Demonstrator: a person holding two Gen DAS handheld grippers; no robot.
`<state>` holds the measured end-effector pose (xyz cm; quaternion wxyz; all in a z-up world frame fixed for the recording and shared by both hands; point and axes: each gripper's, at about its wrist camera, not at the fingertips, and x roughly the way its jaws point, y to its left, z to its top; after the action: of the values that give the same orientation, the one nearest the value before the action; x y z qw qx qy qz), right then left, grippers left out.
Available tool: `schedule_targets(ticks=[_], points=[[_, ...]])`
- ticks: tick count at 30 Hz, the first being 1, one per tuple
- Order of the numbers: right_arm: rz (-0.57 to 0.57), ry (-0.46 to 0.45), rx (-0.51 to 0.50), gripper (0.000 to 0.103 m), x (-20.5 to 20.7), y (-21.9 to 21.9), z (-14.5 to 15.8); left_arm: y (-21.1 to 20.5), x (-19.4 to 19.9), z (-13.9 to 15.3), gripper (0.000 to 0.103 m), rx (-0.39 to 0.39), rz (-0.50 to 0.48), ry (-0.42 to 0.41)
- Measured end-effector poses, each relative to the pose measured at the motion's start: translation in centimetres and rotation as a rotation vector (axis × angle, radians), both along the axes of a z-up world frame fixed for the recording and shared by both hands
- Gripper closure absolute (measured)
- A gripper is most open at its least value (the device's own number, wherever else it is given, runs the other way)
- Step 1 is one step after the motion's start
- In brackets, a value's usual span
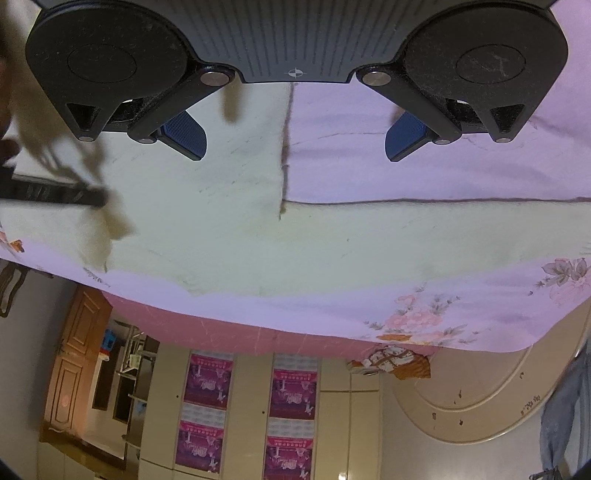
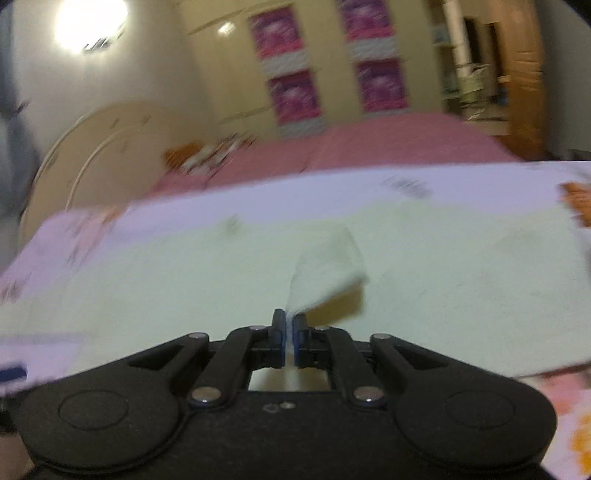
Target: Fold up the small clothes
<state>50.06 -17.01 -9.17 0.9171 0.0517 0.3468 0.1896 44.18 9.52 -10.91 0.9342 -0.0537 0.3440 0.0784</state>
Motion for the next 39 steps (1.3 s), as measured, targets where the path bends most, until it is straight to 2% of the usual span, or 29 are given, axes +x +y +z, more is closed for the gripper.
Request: schedule_targets(ticks=[1, 2, 4, 7, 9, 10, 11, 12, 14, 17, 18, 19, 20, 22, 26, 34, 39], points=[[0.035, -0.008, -0.020, 0.079, -0.4, 0.7, -0.3, -0.1, 0.2, 0.0, 0.000, -0.003, -0.002, -0.004], [0.057, -0.037, -0.035, 0.077, -1.0, 1.0, -0.1, -0.2, 0.4, -0.1, 0.000, -0.009, -0.005, -0.008], [0.083, -0.060, -0.024, 0.080, -2.2, 0.8, 0.4, -0.6, 1.0, -0.1, 0.000, -0.033, -0.019, -0.016], [0.025, -0.083, 0.005, 0.080, -3.7, -1.4, 1.1, -2.3, 2.8, -0.1, 0.000, -0.091, -0.069, -0.038], [-0.047, -0.077, 0.044, 0.079, -4.6, -4.4, 1.4, -4.2, 4.5, 0.0, 0.002, -0.143, -0.131, -0.057], [-0.075, -0.074, 0.058, 0.079, -4.7, -5.0, 1.5, -5.1, 5.5, -0.1, 0.011, -0.186, -0.164, -0.058], [-0.109, -0.068, 0.073, 0.079, -5.0, -6.0, 1.8, -5.7, 6.5, -0.4, 0.037, -0.225, -0.186, -0.042], [-0.132, -0.064, 0.079, 0.079, -5.1, -6.8, 1.8, -6.4, 8.1, -1.0, 0.048, -0.283, -0.204, 0.002], [-0.169, -0.060, 0.084, 0.078, -5.2, -8.3, 1.7, -7.2, 10.3, -2.1, 0.048, -0.372, -0.202, 0.050], [-0.204, -0.063, 0.092, 0.078, -5.9, -10.2, 1.5, -8.5, 12.4, -2.5, 0.048, -0.373, -0.194, 0.051], [-0.213, -0.065, 0.095, 0.078, -5.8, -10.6, 1.4, -8.8, 13.0, -2.6, 0.054, -0.387, -0.196, 0.050], [-0.222, -0.066, 0.101, 0.078, -6.1, -11.1, 1.3, -9.2, 13.4, -2.8, 0.071, -0.388, -0.202, 0.049], [-0.236, -0.065, 0.108, 0.077, -6.3, -11.6, 1.3, -9.5, 14.1, -3.1, 0.099, -0.389, -0.215, 0.065], [-0.261, -0.059, 0.113, 0.077, -6.3, -12.2, 1.0, -9.4, 14.5, -3.6, 0.099, -0.411, -0.203, 0.053], [-0.292, -0.040, 0.135, 0.075, -6.2, -13.4, 0.6, -8.5, 13.6, -2.9, 0.099, -0.379, -0.189, 0.001], [-0.320, -0.005, 0.220, 0.071, -5.2, -14.1, 0.1, -4.2, 13.2, -2.1, 0.100, -0.358, -0.123, -0.015], [-0.321, 0.010, 0.236, 0.070, -4.6, -13.8, -0.3, -1.5, 12.9, -2.1, 0.100, -0.340, -0.088, -0.028]])
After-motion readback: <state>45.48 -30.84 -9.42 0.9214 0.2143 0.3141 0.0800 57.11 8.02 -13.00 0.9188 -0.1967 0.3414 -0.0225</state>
